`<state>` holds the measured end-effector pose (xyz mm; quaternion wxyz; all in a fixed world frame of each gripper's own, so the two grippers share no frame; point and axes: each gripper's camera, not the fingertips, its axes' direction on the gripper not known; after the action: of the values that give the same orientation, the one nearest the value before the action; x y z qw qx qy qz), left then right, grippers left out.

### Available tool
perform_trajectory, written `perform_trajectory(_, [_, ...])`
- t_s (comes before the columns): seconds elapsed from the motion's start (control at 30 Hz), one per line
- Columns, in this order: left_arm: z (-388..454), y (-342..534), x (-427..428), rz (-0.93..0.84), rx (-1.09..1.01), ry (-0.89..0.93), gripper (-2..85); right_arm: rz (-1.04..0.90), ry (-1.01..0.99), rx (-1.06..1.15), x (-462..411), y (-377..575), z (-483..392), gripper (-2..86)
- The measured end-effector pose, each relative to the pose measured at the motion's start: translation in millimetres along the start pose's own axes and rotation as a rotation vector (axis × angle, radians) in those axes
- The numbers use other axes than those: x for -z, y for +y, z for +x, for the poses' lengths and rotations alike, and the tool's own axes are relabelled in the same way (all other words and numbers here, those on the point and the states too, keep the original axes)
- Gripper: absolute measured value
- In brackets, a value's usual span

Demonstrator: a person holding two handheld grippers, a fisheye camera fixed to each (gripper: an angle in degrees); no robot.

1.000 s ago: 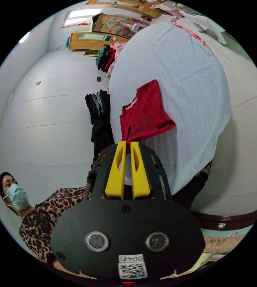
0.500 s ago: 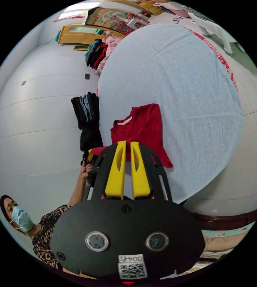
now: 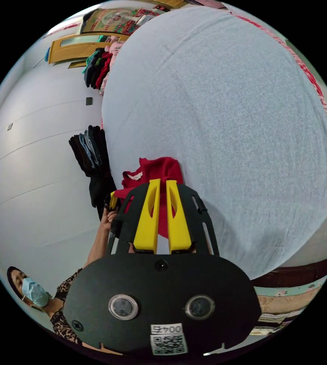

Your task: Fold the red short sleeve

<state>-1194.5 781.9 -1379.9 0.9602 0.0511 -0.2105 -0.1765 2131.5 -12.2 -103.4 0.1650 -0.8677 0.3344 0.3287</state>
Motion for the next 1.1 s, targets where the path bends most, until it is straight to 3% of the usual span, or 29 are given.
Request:
perform_trajectory(0.17, [-18.1,-2.9,-11.9,0.017,0.013,-0.003,3.2,-0.022,0.002,-0.026,-13.3,-32.8,0.0,6.6])
perform_trajectory(0.33, [-36.9,5.3,-14.8,0.052,0.012,0.051,5.0,0.089,0.123,-0.008,11.3,-36.9,-30.4,11.0])
perform_trajectory(0.47, [-40.9,19.9,-4.7,0.126,-0.031,0.064,6.3,0.078,0.348,0.194,8.6,-9.1,-116.7,12.5])
perform_trajectory(0.63, [-28.1,54.8,5.2,0.13,-0.19,0.069,6.2,-0.065,0.508,0.412,-62.7,56.0,-198.3,13.2])
perform_trajectory(0.87, [-13.7,172.4,-0.7,-0.02,-0.544,-0.304,6.0,-0.176,0.643,0.492,-163.2,120.4,-228.0,11.5])
perform_trajectory(1.1, [-39.6,229.7,-27.6,-0.092,-0.639,-0.487,7.5,-0.002,0.585,0.455,-122.7,178.3,-224.4,11.5])
